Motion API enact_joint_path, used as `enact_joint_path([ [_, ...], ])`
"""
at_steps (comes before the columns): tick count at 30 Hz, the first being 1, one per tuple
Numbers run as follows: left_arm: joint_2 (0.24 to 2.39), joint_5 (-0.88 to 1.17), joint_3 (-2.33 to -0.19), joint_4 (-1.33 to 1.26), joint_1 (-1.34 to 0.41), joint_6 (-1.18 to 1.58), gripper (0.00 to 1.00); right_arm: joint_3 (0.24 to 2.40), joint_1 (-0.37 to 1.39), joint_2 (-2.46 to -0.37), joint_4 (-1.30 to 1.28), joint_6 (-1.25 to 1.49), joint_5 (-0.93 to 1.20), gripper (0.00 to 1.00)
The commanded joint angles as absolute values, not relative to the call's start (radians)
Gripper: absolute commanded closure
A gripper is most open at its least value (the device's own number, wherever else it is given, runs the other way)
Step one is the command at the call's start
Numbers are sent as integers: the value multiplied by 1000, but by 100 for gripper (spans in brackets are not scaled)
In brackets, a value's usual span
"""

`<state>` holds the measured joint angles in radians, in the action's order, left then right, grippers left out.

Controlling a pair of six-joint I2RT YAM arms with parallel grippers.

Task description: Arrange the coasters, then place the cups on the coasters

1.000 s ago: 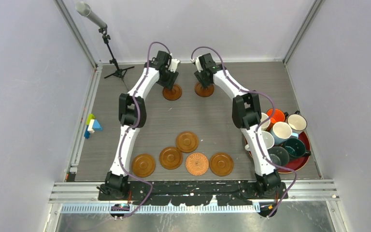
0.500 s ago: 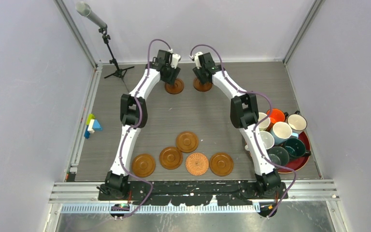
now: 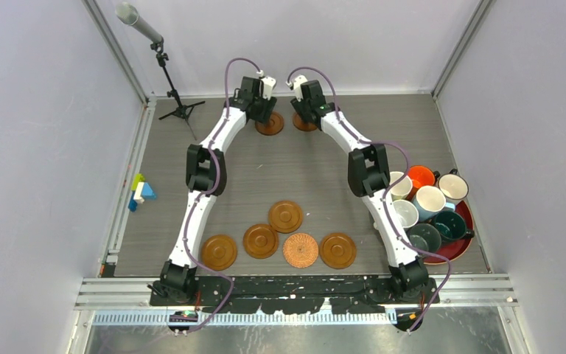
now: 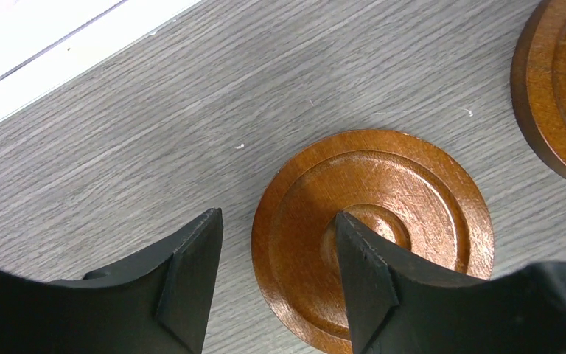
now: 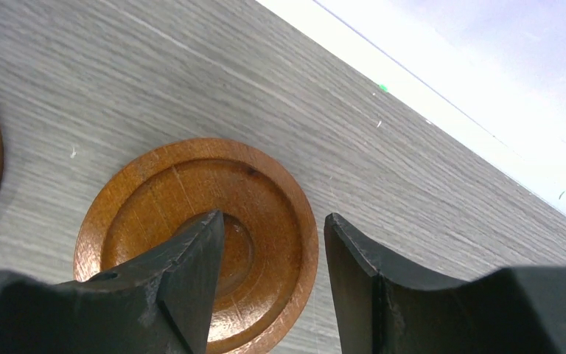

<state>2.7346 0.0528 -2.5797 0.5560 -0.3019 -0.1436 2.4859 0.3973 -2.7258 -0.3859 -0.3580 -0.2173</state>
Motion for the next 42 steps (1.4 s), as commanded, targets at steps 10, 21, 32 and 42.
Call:
enact_joint_path([
  [10,2724,33,-2589,448,-293,-102,38,2463,415,-2681,-358,-347,-174,39],
  [21,2429,104,-2489,539,-283,-77,31,2397,455,-2366,-465,-325,-140,36],
  [32,1804,434,-1768,694,-283,-192,17,1818,458,-1765,-878,-397,144,27],
  [42,1503,455,-1263,660,-374,-279,16,1331,458,-1435,-966,-480,214,26],
])
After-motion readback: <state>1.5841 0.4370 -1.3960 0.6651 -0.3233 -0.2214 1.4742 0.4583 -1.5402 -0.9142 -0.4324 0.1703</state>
